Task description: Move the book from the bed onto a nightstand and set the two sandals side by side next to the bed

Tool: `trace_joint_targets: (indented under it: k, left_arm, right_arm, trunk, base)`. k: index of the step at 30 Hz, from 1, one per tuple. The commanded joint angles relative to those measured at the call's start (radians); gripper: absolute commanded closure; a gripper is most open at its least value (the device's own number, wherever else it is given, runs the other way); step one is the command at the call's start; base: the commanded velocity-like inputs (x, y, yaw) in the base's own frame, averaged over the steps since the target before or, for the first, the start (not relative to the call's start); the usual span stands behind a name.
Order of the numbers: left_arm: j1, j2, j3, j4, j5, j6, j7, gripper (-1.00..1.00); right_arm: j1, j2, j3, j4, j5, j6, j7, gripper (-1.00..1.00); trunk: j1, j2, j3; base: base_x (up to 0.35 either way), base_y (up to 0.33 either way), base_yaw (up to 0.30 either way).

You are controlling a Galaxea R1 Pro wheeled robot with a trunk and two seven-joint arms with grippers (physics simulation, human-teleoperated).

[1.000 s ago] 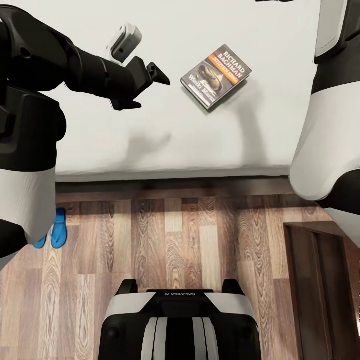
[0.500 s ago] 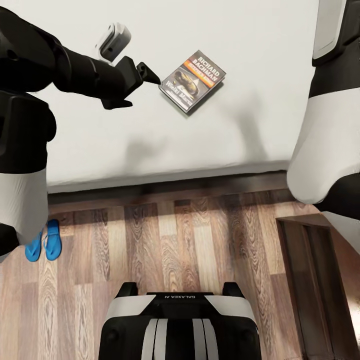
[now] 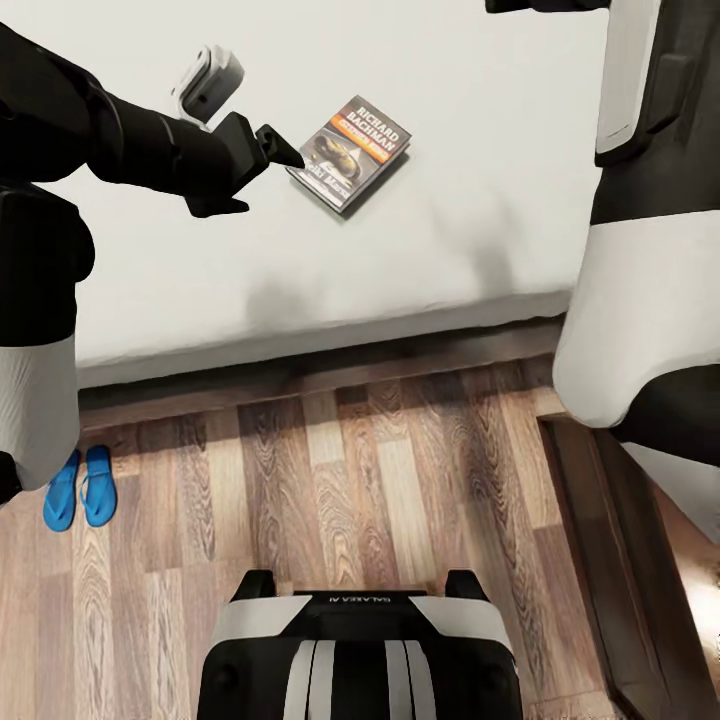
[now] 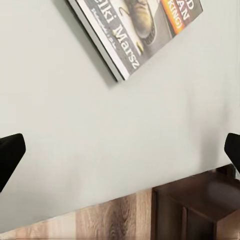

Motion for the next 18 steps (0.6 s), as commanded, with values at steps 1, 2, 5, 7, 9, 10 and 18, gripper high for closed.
trace_joint_targets:
  k: [1, 2, 5, 7, 9, 10, 18]
  left_arm:
    - [-0.001, 0.003, -0.001, -0.001, 0.006, 0.008, 0.008, -1.0]
    - [-0.001, 0.003, -0.001, -0.001, 0.006, 0.008, 0.008, -1.0]
    - [0.001, 0.011, -0.002, -0.001, 0.006, 0.008, 0.007, -1.0]
    - [0.002, 0.022, -0.003, -0.001, 0.006, 0.008, 0.007, -1.0]
    - [0.004, 0.029, -0.004, -0.001, 0.006, 0.008, 0.007, -1.0]
    - [0.005, 0.037, -0.005, -0.001, 0.007, 0.008, 0.007, -1.0]
    - [0.01, 0.091, -0.011, -0.001, 0.007, 0.008, 0.007, -1.0]
  right_arm:
    - [0.007, 0.005, 0.0, -0.004, 0.024, 0.004, 0.009, -1.0]
    - [0.007, 0.005, 0.0, -0.004, 0.024, 0.004, 0.009, -1.0]
    - [0.022, 0.015, 0.001, -0.01, 0.047, 0.004, 0.009, -1.0]
    - [0.035, 0.024, 0.002, -0.017, 0.064, 0.004, 0.009, -1.0]
    - [0.04, 0.027, 0.003, -0.022, 0.07, 0.004, 0.009, -1.0]
    - [0.045, 0.03, 0.003, -0.028, 0.074, 0.004, 0.009, -1.0]
    - [0.059, 0.035, 0.003, -0.068, 0.089, 0.004, 0.01, -1.0]
  trunk:
    - [0.0, 0.0, 0.001]
    - [0.0, 0.0, 0.003]
    - [0.0, 0.0, 0.008]
    - [0.0, 0.0, 0.011]
    - [0.0, 0.0, 0.014]
    - [0.0, 0.0, 0.016]
    - [0.0, 0.0, 0.028]
  base:
    - [-0.227, 0.0, -0.094]
    - [-0.227, 0.0, -0.094]
    - [-0.157, 0.0, -0.091]
    - [-0.104, 0.0, -0.089]
    - [-0.084, 0.0, -0.088]
    - [-0.059, 0.0, -0.087]
    - [-0.033, 0.0, -0.047]
